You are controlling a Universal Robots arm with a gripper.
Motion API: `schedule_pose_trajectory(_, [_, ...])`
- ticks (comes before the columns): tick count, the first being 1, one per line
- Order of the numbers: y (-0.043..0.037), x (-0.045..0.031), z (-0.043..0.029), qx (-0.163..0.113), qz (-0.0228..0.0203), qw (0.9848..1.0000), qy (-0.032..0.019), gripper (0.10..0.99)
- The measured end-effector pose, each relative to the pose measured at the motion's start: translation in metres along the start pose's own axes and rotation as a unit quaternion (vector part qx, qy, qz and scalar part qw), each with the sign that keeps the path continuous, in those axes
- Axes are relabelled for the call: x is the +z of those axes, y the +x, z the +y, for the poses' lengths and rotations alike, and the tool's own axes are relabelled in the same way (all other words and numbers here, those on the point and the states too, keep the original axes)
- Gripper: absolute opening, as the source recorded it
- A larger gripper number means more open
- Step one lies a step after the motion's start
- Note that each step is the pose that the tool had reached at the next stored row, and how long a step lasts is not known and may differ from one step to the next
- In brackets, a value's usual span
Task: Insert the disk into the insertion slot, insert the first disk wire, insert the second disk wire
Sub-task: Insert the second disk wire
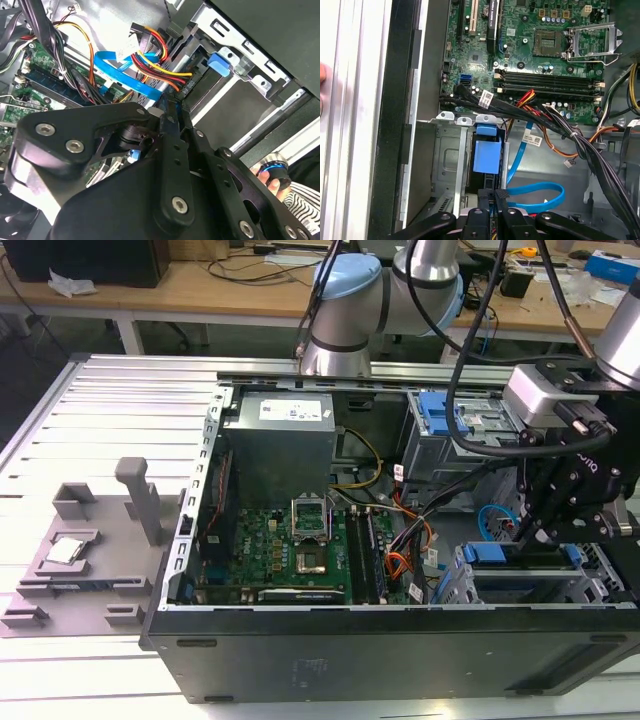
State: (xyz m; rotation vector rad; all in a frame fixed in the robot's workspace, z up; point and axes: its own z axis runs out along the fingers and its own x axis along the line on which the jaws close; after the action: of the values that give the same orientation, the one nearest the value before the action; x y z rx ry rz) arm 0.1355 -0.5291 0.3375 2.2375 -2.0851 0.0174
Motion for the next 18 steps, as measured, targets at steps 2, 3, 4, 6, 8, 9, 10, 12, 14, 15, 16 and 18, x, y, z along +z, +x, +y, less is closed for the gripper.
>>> schedule_pose_trajectory(2, [0.0000,-0.0001,0.0000,0.000,0.0004,1.0000,-0.0001,0.239])
schedule_pose_trajectory(3, [0.0002,-0.0020,0.0001,0.000,0.0006,1.0000,-0.0001,0.239])
schedule_pose_trajectory(4, [0.0004,-0.0073,0.0004,0.000,0.0007,1.0000,-0.0001,0.239])
schedule_pose_trajectory(6, [0.0009,-0.0150,0.0008,0.000,0.0008,1.0000,-0.0001,0.239])
schedule_pose_trajectory(8, [0.0012,-0.0194,0.0011,0.000,0.0007,1.0000,-0.0001,0.239])
schedule_pose_trajectory(9, [0.0014,-0.0222,0.0012,0.000,0.0007,1.0000,-0.0001,0.239])
schedule_pose_trajectory(10, [0.0016,-0.0261,0.0014,0.000,0.0008,1.0000,-0.0001,0.239])
schedule_pose_trajectory(12, [0.0008,-0.0282,0.0015,0.000,0.0008,1.0000,-0.0001,0.239])
schedule_pose_trajectory(14, [0.0006,-0.0293,0.0015,0.000,0.0008,1.0000,-0.0001,0.106])
schedule_pose_trajectory(15, [0.0007,-0.0312,0.0016,0.000,0.0008,1.0000,-0.0001,0.106])
schedule_pose_trajectory(16, [0.0009,-0.0340,0.0018,0.000,0.0008,1.0000,-0.0001,0.106])
schedule_pose_trajectory(18, [0.0011,-0.0380,0.0020,0.000,0.0008,1.0000,-0.0001,0.106])
